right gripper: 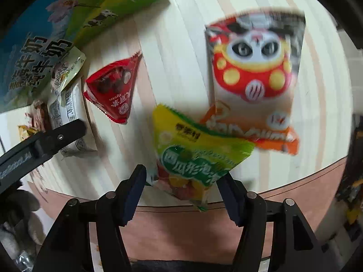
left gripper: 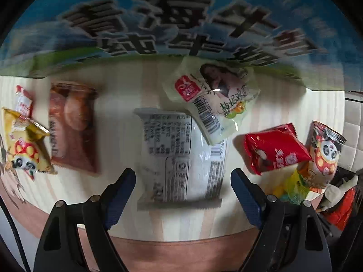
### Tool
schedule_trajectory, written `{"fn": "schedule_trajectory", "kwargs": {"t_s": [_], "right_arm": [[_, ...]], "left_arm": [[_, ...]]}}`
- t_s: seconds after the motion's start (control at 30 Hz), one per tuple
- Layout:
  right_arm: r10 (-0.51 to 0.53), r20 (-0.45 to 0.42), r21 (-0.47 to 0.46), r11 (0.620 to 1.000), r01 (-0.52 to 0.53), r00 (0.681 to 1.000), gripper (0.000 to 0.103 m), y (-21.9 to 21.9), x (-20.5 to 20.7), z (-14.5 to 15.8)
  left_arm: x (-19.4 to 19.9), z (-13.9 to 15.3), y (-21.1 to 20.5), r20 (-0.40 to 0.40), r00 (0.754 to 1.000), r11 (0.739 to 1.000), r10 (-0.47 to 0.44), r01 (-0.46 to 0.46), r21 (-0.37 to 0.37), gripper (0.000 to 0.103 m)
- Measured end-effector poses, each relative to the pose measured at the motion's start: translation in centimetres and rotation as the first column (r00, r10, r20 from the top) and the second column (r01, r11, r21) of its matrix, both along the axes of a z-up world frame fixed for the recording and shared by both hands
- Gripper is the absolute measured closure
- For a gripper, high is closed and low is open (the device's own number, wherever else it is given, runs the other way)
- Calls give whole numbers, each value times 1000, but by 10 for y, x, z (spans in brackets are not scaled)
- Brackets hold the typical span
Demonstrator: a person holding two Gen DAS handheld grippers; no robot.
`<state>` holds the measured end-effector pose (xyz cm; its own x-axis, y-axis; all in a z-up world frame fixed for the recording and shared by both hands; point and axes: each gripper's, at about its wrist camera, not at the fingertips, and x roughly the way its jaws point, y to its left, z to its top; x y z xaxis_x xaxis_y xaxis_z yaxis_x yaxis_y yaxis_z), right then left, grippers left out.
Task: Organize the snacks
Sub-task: 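Grasp the white bread bag with left tool while right tool grasps the green candy bag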
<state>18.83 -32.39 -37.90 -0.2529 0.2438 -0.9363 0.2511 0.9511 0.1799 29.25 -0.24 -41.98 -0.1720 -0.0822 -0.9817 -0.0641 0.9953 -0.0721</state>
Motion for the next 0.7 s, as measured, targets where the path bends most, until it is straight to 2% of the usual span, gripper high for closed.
{"fn": "schedule_trajectory", "kwargs": {"t_s": [0.03,0.1,0.13,0.2,0.27,0.33,0.4,0.47,0.53,0.63,0.7], "right_arm": [[-34,-5,-1,999,34,999,37,0,-3,-3],[-78,10,-12,997,78,997,39,-2,-9,-4],[-89,22,-17,996,89,996,42,-1,-13,-4],[-99,37,-16,995,100,994,46,-2,-19,-2],[-38,28,-7,999,38,999,48,2,-22,-1],[69,9,-2,998,-69,998,49,15,-27,-1],[206,-7,-10,979,-206,979,51,31,-38,0],[296,-13,-34,954,-297,955,51,42,-47,1],[326,-14,-44,944,-327,945,50,46,-54,1],[302,6,-47,952,-301,953,47,45,-61,3],[258,13,-44,965,-257,966,43,42,-65,6]], "left_arm": [[1,-2,-1,10,1000,1000,-12,12,9,17],[-1,0,-1,47,999,999,-23,21,38,27],[-3,2,0,64,998,999,-20,17,43,35],[-9,7,4,74,997,999,-10,7,37,35],[-21,11,8,84,996,999,-3,0,36,35],[-40,13,12,79,997,999,-10,6,47,35],[-63,13,17,66,998,999,-12,9,52,35],[-87,10,23,48,999,998,-13,10,57,35],[-104,4,27,23,1000,998,-8,7,59,35],[-120,-9,36,-16,999,999,40,-39,26,31],[-118,-9,38,12,999,999,42,-42,30,31]]}}
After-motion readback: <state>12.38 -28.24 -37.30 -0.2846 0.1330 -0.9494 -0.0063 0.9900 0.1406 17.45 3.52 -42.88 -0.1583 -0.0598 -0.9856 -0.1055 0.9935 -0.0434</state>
